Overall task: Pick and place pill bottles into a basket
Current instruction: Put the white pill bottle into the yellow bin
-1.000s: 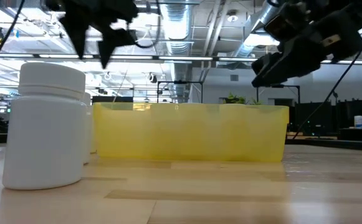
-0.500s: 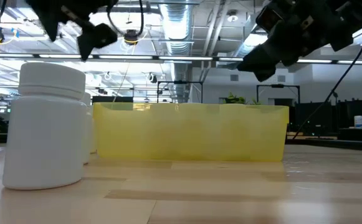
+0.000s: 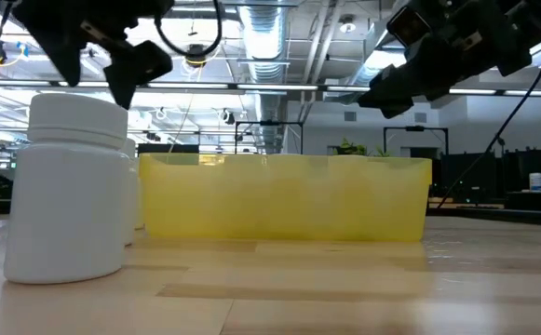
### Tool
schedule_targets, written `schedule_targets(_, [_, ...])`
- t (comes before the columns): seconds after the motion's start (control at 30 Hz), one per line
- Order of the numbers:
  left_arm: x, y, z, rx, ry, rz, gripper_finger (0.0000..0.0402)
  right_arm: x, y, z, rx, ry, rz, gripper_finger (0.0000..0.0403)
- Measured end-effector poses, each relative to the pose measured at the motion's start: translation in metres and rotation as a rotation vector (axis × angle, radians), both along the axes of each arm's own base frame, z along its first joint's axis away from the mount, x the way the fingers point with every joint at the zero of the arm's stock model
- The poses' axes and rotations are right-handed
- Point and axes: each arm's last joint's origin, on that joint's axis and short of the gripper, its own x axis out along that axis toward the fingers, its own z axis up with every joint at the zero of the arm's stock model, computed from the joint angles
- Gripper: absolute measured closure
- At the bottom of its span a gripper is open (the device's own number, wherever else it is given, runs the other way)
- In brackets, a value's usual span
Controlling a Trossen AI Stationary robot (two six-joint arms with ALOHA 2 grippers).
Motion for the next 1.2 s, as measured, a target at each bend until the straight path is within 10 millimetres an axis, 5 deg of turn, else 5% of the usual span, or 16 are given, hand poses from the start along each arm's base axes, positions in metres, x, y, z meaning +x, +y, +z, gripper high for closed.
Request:
schedule_targets(0.43, [0.007, 0.013, 0.002, 0.022, -0.056, 0.117, 0.0135, -0.001, 0.000, -0.002, -0.003, 0.019, 0.000, 0.0278])
schedule_targets(1.2, [0.033, 0.015, -0.033, -0.012, 0.054, 0.099, 0.0135, -0.004, 0.000, -0.008, -0.002, 0.092, -0.003, 0.0278])
